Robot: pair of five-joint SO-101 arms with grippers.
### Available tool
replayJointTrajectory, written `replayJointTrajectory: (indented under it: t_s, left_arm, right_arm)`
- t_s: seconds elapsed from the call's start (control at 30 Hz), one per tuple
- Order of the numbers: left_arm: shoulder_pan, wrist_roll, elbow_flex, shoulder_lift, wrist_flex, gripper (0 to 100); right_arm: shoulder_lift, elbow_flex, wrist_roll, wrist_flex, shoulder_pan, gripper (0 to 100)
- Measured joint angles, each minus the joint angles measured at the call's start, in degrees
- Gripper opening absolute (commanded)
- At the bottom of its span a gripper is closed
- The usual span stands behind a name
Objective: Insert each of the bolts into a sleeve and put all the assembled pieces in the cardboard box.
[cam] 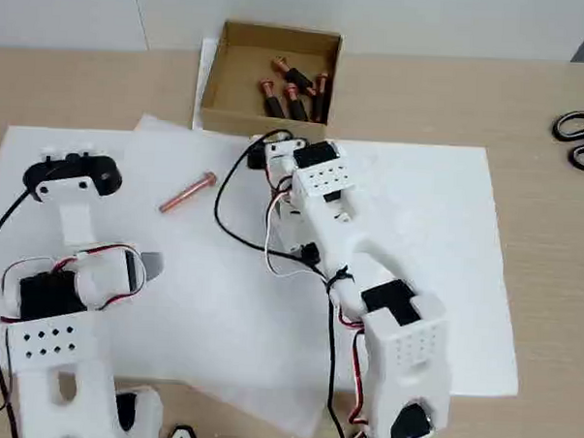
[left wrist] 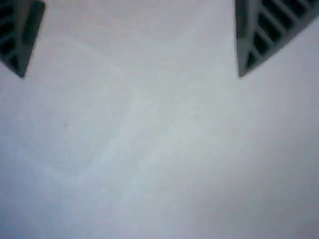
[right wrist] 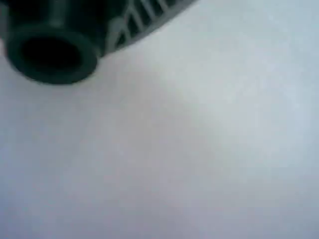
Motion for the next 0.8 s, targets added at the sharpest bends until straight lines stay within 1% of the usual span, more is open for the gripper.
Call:
replayJointTrajectory:
  t_s: [0.1, 0.2, 0.33, 0.37, 0.57, 0.7, 0.8]
  left_arm:
    - [1.7, -0.7, -5.0, 0.0, 3.5, 25]
    - [5.8, -4.9, -10.9, 2.2, 7.9, 25]
    - [9.8, -11.4, -19.6, 11.1, 11.0, 25]
    - [10.3, -13.3, -22.0, 14.3, 11.1, 25]
    - [11.8, -30.2, -37.8, 38.6, 11.2, 25]
    - [11.9, -37.5, -49.8, 55.2, 11.2, 25]
    - [11.9, -41.5, -59.0, 66.2, 11.2, 25]
  right_arm:
    - [-4.7, 0.0, 1.8, 1.8, 2.7, 0.3]
    - [-9.1, 0.0, 3.7, 3.0, 5.1, 0.3]
    - [-13.5, 0.0, 5.0, 4.1, 7.2, 0.3]
    - [-14.5, 0.0, 5.2, 4.4, 7.6, 0.3]
    - [-17.0, 0.0, 5.4, 5.2, 9.4, 0.3]
    - [-17.1, 0.0, 5.5, 6.6, 10.6, 0.3]
    - [-17.1, 0.0, 5.5, 7.0, 11.6, 0.3]
